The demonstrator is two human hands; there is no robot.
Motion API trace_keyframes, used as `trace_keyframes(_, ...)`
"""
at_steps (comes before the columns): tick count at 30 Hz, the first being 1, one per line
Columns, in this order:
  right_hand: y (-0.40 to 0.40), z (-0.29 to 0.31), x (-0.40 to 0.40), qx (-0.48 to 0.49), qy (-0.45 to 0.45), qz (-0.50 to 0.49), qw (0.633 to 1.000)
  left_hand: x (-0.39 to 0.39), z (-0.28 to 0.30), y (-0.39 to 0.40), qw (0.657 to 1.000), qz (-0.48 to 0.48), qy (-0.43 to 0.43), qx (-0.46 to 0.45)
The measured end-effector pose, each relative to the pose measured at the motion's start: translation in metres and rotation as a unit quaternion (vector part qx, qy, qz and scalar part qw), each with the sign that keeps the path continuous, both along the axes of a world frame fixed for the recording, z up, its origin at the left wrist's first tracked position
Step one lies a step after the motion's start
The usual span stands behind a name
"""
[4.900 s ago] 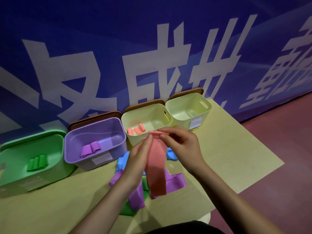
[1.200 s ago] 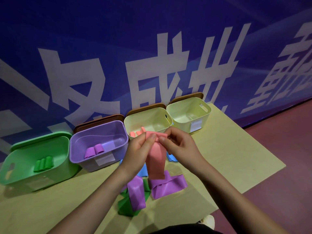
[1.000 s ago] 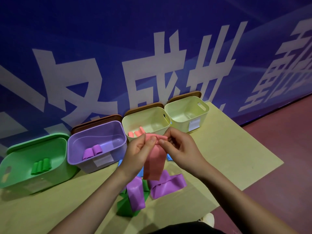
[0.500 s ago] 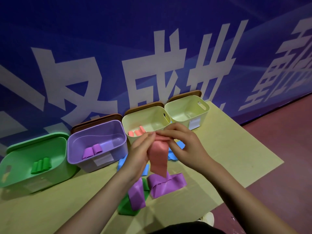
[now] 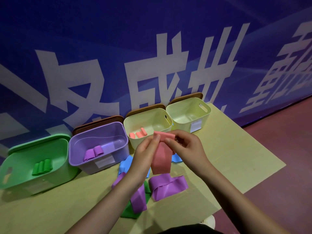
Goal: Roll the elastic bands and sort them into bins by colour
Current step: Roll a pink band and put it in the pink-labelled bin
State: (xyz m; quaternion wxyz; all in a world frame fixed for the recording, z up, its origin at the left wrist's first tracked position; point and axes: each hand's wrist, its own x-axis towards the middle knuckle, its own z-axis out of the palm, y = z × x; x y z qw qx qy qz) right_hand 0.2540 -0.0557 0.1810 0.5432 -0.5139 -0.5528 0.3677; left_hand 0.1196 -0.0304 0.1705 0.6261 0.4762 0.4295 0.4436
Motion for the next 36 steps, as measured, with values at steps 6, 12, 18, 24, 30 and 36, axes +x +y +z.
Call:
trace_keyframes(6,0.0,-0.007,-0.001,0.013,-0.046,0.007,0.999,-0.001,-0.007,0.002,0.999,0.004,-0.028,-0.041)
trace_keyframes(12,0.0,-0.008,0.0,0.034,-0.084,0.033,0.995,-0.003,-0.018,0.0,0.996,-0.017,-0.048,-0.068)
trace_keyframes(18,-0.001,-0.017,-0.001,0.031,-0.07,0.008,0.997,0.0,-0.021,0.001,0.999,-0.008,-0.017,-0.039)
trace_keyframes(24,0.002,-0.021,0.003,0.038,-0.056,0.016,0.998,-0.003,-0.023,0.003,0.992,-0.048,-0.073,-0.092)
trace_keyframes(30,0.001,-0.025,0.007,0.087,-0.081,0.03,0.992,-0.004,-0.022,0.001,0.997,-0.045,-0.04,-0.042)
trace_keyframes(36,-0.007,-0.017,0.015,0.015,0.004,0.075,0.997,-0.008,-0.021,0.004,0.999,-0.018,0.013,0.036)
